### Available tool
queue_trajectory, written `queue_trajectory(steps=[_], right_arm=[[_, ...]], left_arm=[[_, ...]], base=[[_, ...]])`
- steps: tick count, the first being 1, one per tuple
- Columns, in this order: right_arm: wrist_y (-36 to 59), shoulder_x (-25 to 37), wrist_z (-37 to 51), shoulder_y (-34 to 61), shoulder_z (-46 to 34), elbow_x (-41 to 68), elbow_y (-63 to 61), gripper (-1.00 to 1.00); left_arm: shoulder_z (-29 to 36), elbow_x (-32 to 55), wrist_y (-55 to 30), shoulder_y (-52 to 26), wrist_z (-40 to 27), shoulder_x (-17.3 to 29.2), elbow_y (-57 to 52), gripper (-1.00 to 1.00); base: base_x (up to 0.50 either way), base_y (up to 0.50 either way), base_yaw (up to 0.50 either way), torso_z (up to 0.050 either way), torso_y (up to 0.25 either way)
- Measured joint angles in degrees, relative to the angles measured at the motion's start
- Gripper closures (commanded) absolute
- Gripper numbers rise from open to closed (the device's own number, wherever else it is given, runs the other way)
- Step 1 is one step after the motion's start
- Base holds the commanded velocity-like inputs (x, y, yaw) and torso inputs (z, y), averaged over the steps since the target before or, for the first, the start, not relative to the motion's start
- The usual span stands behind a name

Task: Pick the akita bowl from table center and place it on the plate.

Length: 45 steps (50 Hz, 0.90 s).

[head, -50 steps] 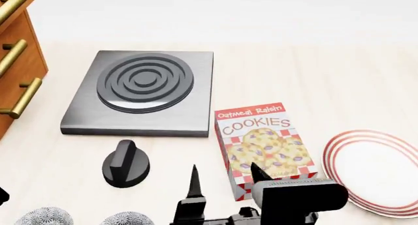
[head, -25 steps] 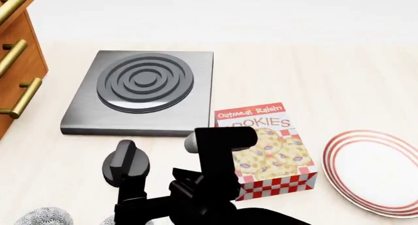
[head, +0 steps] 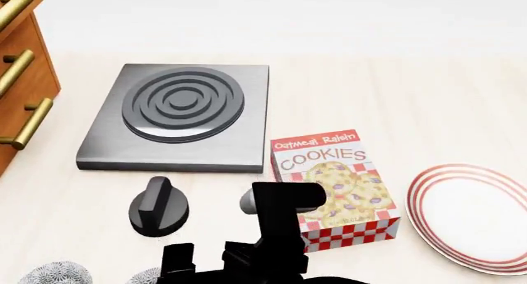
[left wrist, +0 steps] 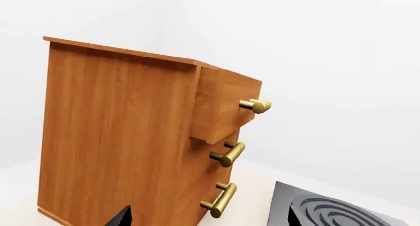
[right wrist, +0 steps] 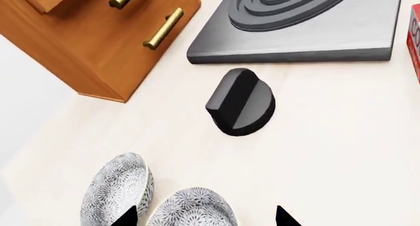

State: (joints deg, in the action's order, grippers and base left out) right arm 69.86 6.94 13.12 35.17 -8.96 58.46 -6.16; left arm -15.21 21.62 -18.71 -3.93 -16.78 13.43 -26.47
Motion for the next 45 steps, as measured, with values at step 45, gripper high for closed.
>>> queue_trajectory(steps=[45], right_arm=[[-6.3,1.8,-6.1,-1.8,-4.4,-2.2,11.1,-1.00]], left_arm=[[0.4,0.9,0.5,0.5,-1.0,0.9,-0.1,-1.00]], base=[[0.00,0.00,0.00,0.000,0.000]])
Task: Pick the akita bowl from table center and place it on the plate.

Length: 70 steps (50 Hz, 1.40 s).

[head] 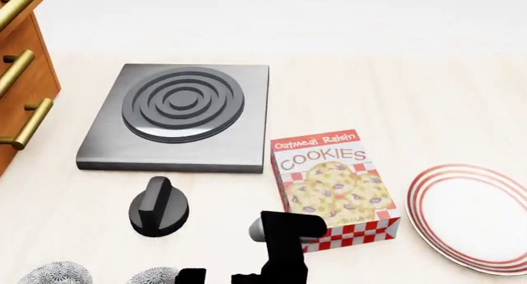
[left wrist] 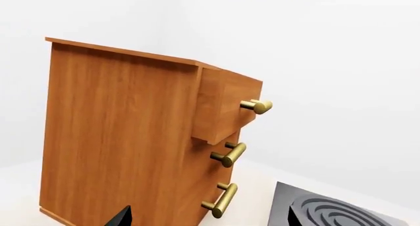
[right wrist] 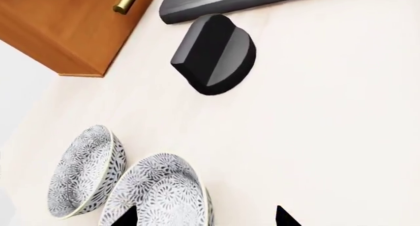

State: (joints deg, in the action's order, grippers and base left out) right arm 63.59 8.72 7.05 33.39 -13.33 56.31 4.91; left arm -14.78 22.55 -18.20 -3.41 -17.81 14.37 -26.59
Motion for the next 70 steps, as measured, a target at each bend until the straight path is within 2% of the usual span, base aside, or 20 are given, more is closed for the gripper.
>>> queue_trajectory(steps=[70], right_arm=[[-2.3,-0.4,-6.4,3.9,-8.9,-1.6,11.1,-1.00]], left_arm=[[1.1,1.3,0.5,0.8,-1.5,1.1,-0.9,-1.00]], base=[[0.00,0.00,0.00,0.000,0.000]])
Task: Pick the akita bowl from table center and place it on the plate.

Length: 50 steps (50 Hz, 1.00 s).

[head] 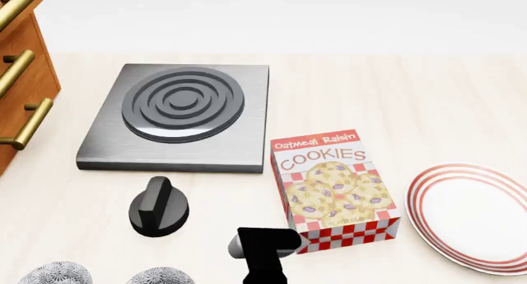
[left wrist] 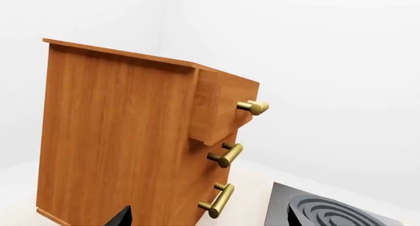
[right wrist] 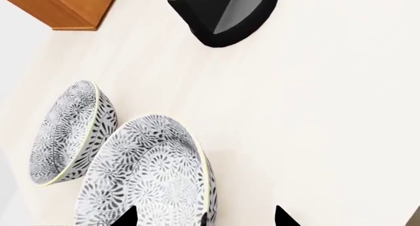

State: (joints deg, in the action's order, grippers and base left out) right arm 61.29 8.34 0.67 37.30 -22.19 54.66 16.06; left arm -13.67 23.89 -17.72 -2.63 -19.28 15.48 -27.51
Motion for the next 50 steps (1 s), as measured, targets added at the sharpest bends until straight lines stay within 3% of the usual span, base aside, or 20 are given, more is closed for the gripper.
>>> queue_trajectory(steps=[2,3,27,50], right_arm=[[0.0,0.0,0.0,0.1,-0.2,0.0,0.1,-1.00],[0.0,0.0,0.0,0.2,-0.2,0.0,0.1,1.00],[-1.1,0.8,2.4,-1.2,1.0,1.5,-4.0,1.00],[-7.3,8.4,15.8,-4.9,10.0,2.0,-42.3,1.00]], left_arm=[[0.0,0.0,0.0,0.0,0.0,0.0,0.0,-1.00],[0.1,0.0,0.0,0.0,-0.1,0.0,0.0,-1.00],[0.7,0.4,0.1,0.1,-0.5,0.4,-0.3,-1.00],[1.5,0.7,0.0,0.1,-0.9,0.8,-0.7,-1.00]], base=[[0.00,0.00,0.00,0.000,0.000],[0.00,0.00,0.00,0.000,0.000],[0.00,0.00,0.00,0.000,0.000],[0.00,0.00,0.00,0.000,0.000]])
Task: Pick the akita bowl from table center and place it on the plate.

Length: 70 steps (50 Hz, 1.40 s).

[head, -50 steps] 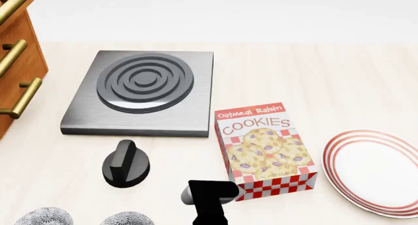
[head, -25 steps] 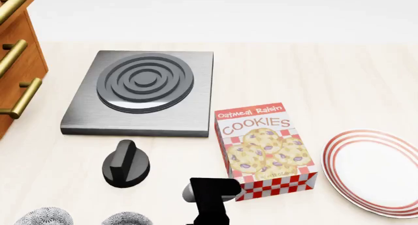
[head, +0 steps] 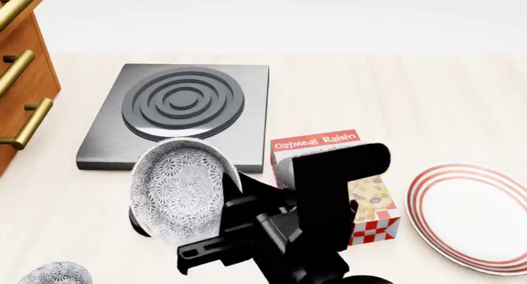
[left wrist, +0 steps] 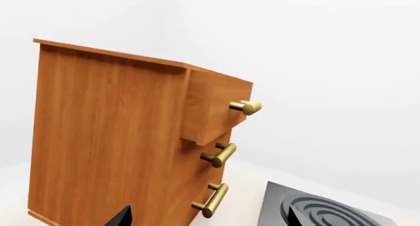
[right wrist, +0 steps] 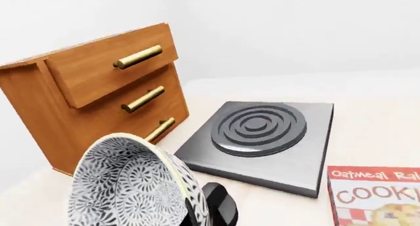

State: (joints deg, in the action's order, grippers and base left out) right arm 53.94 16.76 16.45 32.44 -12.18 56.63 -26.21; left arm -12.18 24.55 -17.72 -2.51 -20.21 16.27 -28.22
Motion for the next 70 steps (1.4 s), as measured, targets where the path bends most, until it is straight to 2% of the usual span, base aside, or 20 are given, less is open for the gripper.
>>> queue_trajectory(steps=[15,26,46,70], right_arm=[[0.2,9.9,9.2,2.9,6.7,-4.1,-17.5,1.00],[1.1,16.2,15.3,2.1,14.2,-6.1,-23.3,1.00],[6.5,17.6,23.8,2.2,28.9,3.7,-14.6,1.00],[11.8,14.7,26.5,3.5,34.3,13.2,4.5,1.00]], left_arm=[[0.6,0.0,0.0,0.1,-0.2,0.3,-0.2,-1.00],[0.9,0.1,0.0,0.0,-0.4,0.5,-0.3,-1.00],[1.3,0.3,0.2,0.0,-0.7,0.8,-0.1,-1.00],[1.4,0.5,0.9,0.5,-1.1,1.0,-0.1,-1.00]], base=[[0.00,0.00,0.00,0.000,0.001],[0.00,0.00,0.00,0.000,0.000],[0.00,0.00,0.00,0.000,0.000],[0.00,0.00,0.00,0.000,0.000]])
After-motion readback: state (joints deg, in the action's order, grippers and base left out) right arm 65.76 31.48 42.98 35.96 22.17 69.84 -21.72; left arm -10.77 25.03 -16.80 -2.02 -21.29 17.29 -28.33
